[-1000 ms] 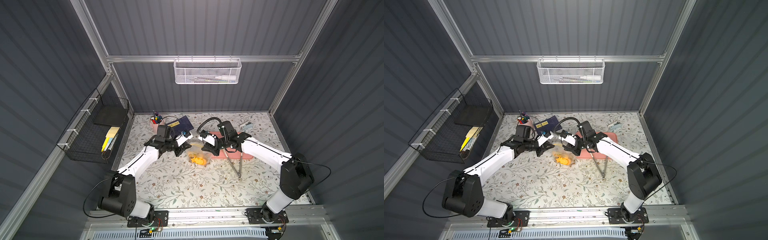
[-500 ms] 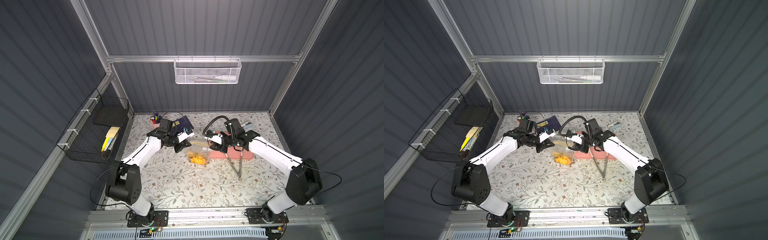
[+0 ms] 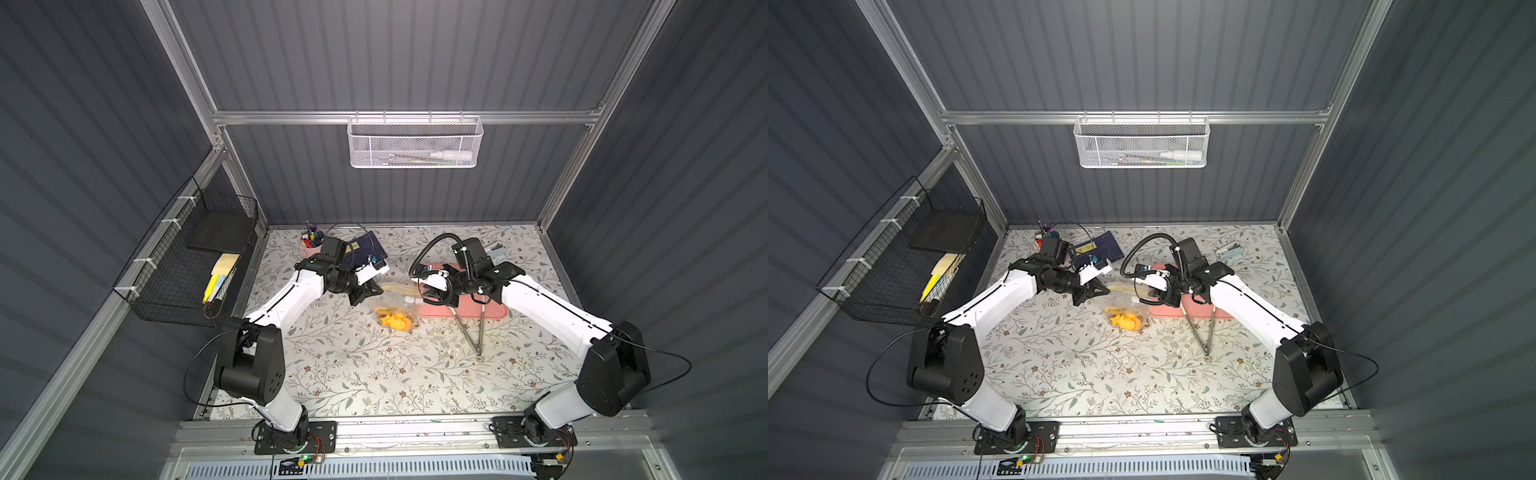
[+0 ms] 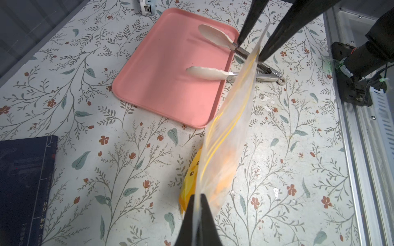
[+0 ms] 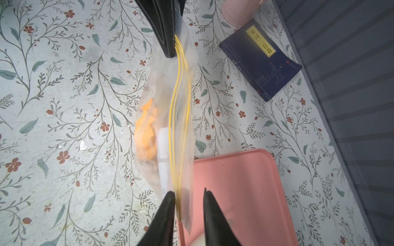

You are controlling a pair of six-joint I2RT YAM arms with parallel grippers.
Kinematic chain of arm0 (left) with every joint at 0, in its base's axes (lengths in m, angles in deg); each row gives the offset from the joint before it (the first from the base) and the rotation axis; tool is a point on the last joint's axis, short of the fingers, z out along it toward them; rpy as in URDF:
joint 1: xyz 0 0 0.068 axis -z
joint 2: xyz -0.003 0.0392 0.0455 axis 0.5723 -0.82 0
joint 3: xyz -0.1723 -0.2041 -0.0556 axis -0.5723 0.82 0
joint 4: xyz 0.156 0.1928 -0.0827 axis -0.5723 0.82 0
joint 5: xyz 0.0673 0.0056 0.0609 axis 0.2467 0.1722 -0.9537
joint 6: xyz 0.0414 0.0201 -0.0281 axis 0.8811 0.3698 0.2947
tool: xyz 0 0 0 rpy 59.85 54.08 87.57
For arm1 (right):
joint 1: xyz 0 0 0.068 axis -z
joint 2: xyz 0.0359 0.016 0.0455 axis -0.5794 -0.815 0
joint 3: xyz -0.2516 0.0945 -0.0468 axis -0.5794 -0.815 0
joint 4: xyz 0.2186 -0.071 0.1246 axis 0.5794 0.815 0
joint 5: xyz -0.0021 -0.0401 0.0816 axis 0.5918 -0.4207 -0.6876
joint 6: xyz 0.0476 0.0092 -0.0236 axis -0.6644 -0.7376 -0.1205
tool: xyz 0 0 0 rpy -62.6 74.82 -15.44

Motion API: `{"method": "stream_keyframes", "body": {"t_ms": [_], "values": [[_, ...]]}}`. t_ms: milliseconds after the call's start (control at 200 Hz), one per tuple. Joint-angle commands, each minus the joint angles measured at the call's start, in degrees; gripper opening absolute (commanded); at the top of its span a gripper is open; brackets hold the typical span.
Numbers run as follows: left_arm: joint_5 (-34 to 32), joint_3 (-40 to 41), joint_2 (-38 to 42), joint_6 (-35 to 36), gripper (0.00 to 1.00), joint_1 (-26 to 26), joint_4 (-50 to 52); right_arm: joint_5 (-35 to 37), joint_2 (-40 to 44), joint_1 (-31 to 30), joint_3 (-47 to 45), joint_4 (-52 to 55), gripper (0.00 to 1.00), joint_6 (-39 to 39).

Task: Put the cookies into a resealable bag to prevent moisture
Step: Close the ziploc bag at the center of the board.

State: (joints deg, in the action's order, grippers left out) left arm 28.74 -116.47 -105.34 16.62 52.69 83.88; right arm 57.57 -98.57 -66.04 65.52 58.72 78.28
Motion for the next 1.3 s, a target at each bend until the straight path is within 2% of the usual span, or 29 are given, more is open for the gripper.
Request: {"method": "stream_keyframes", "body": {"t_ms": [0,145,290,365,405,435,615,650,710,785,891,941,976,1081,1096,1131,1151,1246,1276,1296], "values": [[1.50,-1.71,-0.84,1.35,0.00,-0.47,1.52,-1.86,-1.44,0.18,-0.17,2.02,0.27,1.37],[2.15,-1.63,-1.25,0.83,0.00,-0.47,0.90,-2.37,-2.08,0.19,0.23,2.26,0.27,1.08],[2.21,-1.61,-1.64,0.82,0.00,-0.47,0.80,-2.87,-2.00,0.20,0.01,1.60,0.15,0.85],[2.15,-1.71,-1.80,1.08,0.00,-0.47,0.94,-3.13,-1.91,0.17,-0.23,0.80,0.14,0.82],[2.12,-1.71,-1.89,1.16,0.00,-0.47,1.02,-3.55,-1.98,0.13,-0.16,0.97,0.09,0.87],[2.08,-1.73,-1.91,1.17,0.00,-0.46,1.11,-3.97,-2.17,0.15,-0.03,1.14,0.00,1.13],[1.85,-1.71,-1.91,1.26,0.00,-0.47,1.26,-5.51,-3.06,0.13,0.99,2.23,0.00,0.33],[1.85,-1.71,-1.91,1.22,0.00,-0.47,1.25,-5.26,-3.25,0.18,0.98,1.53,0.11,-0.51],[1.89,-1.73,-1.84,1.26,0.00,-0.45,1.24,-5.73,-3.36,0.14,1.23,1.37,0.20,-0.90],[1.85,-1.71,-1.75,1.26,0.00,-0.47,1.34,-5.93,-4.00,-0.03,1.97,1.04,0.21,-1.62],[1.94,-1.71,-1.73,1.24,0.00,-0.47,1.33,-6.39,-5.04,-0.52,3.01,1.27,0.17,-2.06],[2.03,-1.63,-1.73,1.26,0.00,-0.47,1.41,-6.39,-5.46,-0.79,3.16,1.25,0.09,-2.13],[2.14,-1.71,-1.73,1.27,0.00,-0.47,1.50,-6.61,-5.59,-0.87,3.22,1.28,0.00,-1.93],[2.13,-1.70,-1.65,1.39,0.00,-0.47,1.68,-7.52,-5.61,-1.17,3.24,0.84,0.00,-2.19],[2.07,-1.66,-1.67,1.33,0.00,-0.47,1.68,-7.27,-5.61,-1.18,3.22,0.31,0.06,-2.77],[2.16,-1.73,-1.65,1.35,0.00,-0.47,1.76,-6.93,-5.69,-1.24,3.14,-0.75,0.30,-3.94],[2.20,-1.73,-1.65,1.35,0.00,-0.47,1.84,-7.08,-5.69,-1.25,3.14,-1.13,0.35,-4.46],[2.54,-1.77,-1.89,1.27,0.00,-0.46,1.86,-7.76,-6.27,-1.56,3.62,-1.71,0.36,-5.27],[2.55,-1.80,-1.91,1.26,0.00,-0.46,1.86,-7.87,-6.59,-1.70,3.79,-1.71,0.32,-5.49],[2.60,-1.80,-1.91,1.26,0.00,-0.47,1.86,-7.89,-6.85,-1.75,3.96,-1.71,0.26,-5.50]]}}
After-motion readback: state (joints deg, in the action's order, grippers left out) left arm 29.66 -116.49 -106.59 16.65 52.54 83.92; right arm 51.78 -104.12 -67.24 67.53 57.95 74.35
